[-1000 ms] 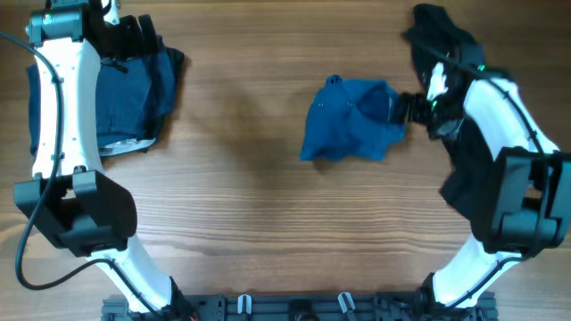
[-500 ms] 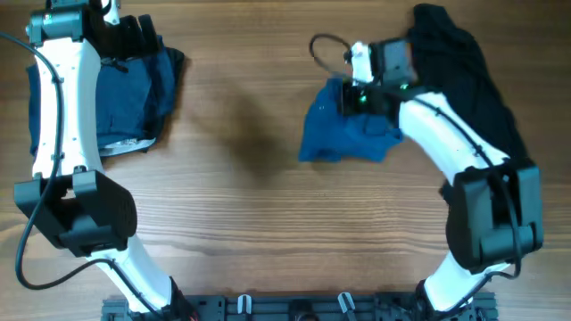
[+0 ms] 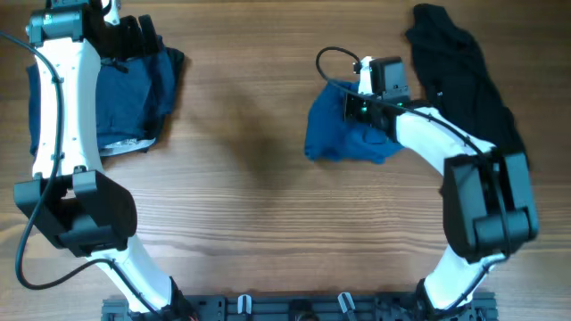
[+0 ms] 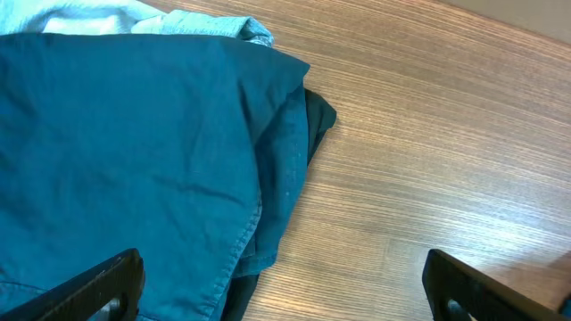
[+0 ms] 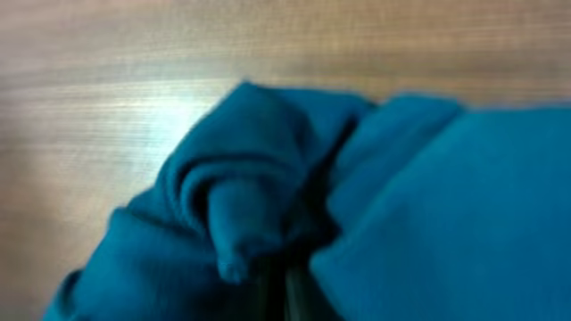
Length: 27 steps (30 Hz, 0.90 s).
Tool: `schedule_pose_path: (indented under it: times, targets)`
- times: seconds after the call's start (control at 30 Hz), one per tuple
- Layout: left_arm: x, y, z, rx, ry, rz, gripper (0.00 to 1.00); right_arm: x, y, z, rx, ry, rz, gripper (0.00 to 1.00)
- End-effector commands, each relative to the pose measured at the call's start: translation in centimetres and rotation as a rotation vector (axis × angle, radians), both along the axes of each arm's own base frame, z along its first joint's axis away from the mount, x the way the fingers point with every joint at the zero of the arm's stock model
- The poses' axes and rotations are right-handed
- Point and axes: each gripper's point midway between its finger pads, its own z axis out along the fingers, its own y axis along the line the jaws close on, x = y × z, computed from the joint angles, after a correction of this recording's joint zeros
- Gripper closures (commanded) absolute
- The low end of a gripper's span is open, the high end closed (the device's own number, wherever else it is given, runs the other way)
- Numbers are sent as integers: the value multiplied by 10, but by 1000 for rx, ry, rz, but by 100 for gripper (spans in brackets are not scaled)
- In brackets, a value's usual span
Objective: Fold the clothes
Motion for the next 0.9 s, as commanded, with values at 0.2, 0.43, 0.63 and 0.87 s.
schedule_pose_path:
  times: [0.2, 0.43, 0.63, 0.87]
  targets:
    - [-8, -76, -6, -181, 53, -161, 0, -10, -68, 186, 143, -194, -146, 0]
    - [-68, -205, -55, -157, 262, -465, 0, -25, -139, 186, 244, -139, -256, 0]
    - [-121, -285, -100, -122, 347, -670, 28, -29, -183, 177, 161, -129, -385, 0]
    - [-142, -342, -109, -110, 318, -807, 78, -31, -183, 174, 156, -116, -381, 0]
